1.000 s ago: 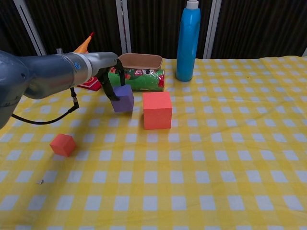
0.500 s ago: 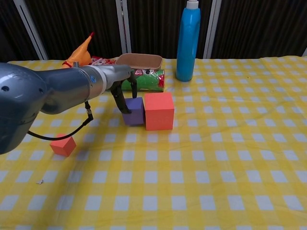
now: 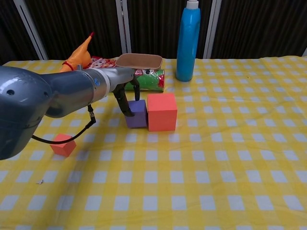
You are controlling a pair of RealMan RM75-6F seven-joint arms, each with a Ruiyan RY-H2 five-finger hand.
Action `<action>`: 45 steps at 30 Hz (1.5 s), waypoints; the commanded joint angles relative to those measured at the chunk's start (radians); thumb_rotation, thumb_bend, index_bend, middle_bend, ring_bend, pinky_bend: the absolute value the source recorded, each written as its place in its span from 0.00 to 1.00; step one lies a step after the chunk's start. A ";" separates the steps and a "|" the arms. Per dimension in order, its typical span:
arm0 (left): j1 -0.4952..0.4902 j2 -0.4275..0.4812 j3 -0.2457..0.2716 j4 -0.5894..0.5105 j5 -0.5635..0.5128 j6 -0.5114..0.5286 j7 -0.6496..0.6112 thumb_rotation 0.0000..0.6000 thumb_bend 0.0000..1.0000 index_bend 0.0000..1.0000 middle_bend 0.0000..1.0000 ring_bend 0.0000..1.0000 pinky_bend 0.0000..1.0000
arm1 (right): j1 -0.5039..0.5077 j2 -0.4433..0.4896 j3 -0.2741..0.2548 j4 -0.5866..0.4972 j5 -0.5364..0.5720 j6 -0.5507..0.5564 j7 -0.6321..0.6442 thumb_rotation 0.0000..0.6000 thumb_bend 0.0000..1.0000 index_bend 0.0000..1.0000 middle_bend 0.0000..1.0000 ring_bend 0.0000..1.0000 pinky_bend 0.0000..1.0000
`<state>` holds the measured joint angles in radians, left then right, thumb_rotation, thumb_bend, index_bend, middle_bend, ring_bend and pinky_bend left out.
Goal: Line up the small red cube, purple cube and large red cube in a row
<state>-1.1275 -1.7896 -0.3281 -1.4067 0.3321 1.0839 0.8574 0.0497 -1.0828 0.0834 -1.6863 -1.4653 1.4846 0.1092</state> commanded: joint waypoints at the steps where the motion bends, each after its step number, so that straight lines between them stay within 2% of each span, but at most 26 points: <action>1: -0.001 0.001 0.000 0.000 0.005 0.003 0.000 1.00 0.28 0.42 0.00 0.00 0.07 | 0.000 -0.001 0.000 0.001 -0.002 0.002 0.001 1.00 0.37 0.00 0.00 0.00 0.04; 13: 0.014 0.016 0.006 -0.021 0.010 0.001 -0.011 1.00 0.22 0.37 0.00 0.00 0.07 | 0.000 0.000 -0.001 0.000 -0.003 0.001 -0.005 1.00 0.37 0.00 0.00 0.00 0.04; 18: 0.022 0.028 0.007 -0.041 0.022 0.007 -0.022 1.00 0.21 0.31 0.00 0.00 0.07 | 0.000 0.000 -0.002 -0.001 -0.003 0.001 -0.007 1.00 0.37 0.00 0.00 0.00 0.04; 26: 0.067 0.081 0.023 -0.142 0.067 0.044 -0.061 1.00 0.21 0.30 0.00 0.00 0.07 | -0.001 0.001 -0.002 0.001 -0.002 0.001 -0.011 1.00 0.37 0.00 0.00 0.00 0.04; 31: 0.133 0.182 0.077 -0.293 0.153 0.090 -0.089 1.00 0.21 0.30 0.00 0.00 0.07 | -0.001 -0.001 -0.001 0.001 -0.002 0.003 -0.016 1.00 0.37 0.00 0.00 0.00 0.04; 37: 0.204 0.329 0.163 -0.432 0.264 0.074 -0.123 1.00 0.21 0.31 0.00 0.00 0.07 | 0.000 -0.007 0.002 0.002 -0.001 0.007 -0.026 1.00 0.37 0.00 0.00 0.00 0.04; 41: 0.245 0.399 0.234 -0.470 0.362 0.066 -0.138 1.00 0.21 0.36 0.00 0.00 0.07 | 0.000 -0.011 0.004 0.001 0.000 0.010 -0.035 1.00 0.37 0.00 0.00 0.00 0.04; 45: 0.267 0.403 0.271 -0.451 0.407 0.051 -0.160 1.00 0.21 0.38 0.00 0.00 0.07 | -0.001 -0.013 0.005 -0.001 0.001 0.013 -0.042 1.00 0.37 0.00 0.00 0.00 0.04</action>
<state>-0.8745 -1.3944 -0.0741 -1.8603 0.7247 1.1445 0.7099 0.0489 -1.0958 0.0880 -1.6867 -1.4644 1.4974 0.0669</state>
